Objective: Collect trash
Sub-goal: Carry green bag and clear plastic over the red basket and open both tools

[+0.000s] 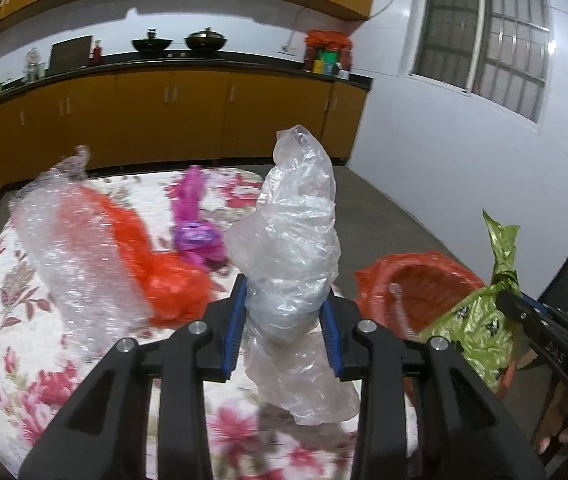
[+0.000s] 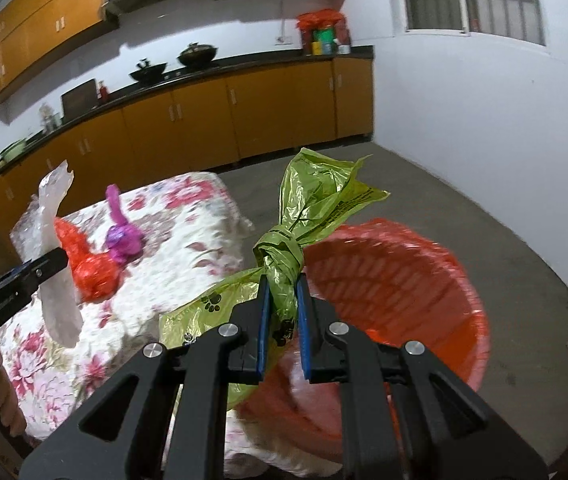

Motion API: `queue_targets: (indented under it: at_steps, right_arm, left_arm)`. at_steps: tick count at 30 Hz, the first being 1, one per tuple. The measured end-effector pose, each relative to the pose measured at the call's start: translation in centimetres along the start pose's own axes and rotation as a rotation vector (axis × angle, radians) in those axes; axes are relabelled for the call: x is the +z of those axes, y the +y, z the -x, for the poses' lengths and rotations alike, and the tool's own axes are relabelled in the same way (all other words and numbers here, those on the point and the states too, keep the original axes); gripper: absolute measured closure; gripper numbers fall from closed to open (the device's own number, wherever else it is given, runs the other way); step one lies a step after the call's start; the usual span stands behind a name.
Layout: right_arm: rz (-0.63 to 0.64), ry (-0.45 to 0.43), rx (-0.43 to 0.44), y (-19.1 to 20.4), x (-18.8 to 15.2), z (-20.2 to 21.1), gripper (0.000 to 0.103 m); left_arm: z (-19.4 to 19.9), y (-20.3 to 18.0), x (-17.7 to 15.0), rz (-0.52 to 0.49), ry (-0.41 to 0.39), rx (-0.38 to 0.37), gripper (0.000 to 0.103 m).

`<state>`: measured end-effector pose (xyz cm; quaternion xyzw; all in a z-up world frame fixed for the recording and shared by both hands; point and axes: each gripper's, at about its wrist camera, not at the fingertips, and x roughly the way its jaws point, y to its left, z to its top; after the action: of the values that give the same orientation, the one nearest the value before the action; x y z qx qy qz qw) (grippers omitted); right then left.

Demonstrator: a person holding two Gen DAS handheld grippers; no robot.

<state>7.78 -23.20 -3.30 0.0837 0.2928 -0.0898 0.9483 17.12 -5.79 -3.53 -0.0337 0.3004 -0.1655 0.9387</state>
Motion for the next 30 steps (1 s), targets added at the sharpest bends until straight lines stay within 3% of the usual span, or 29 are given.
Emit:
queue_targets:
  at_steps: [14, 30]
  right_arm:
    - [-0.068, -0.024, -0.102, -5.4, 0.0, 1.2, 0.090]
    - [-0.074, -0.016, -0.166, -8.0, 0.5, 0.0, 0.090]
  left_arm:
    - [-2.0, -7.1, -0.6, -0.068, 0.044, -0.137, 0.069]
    - [-4.6, -11.0, -1.6, -0.086, 0.115, -0.221, 0.068]
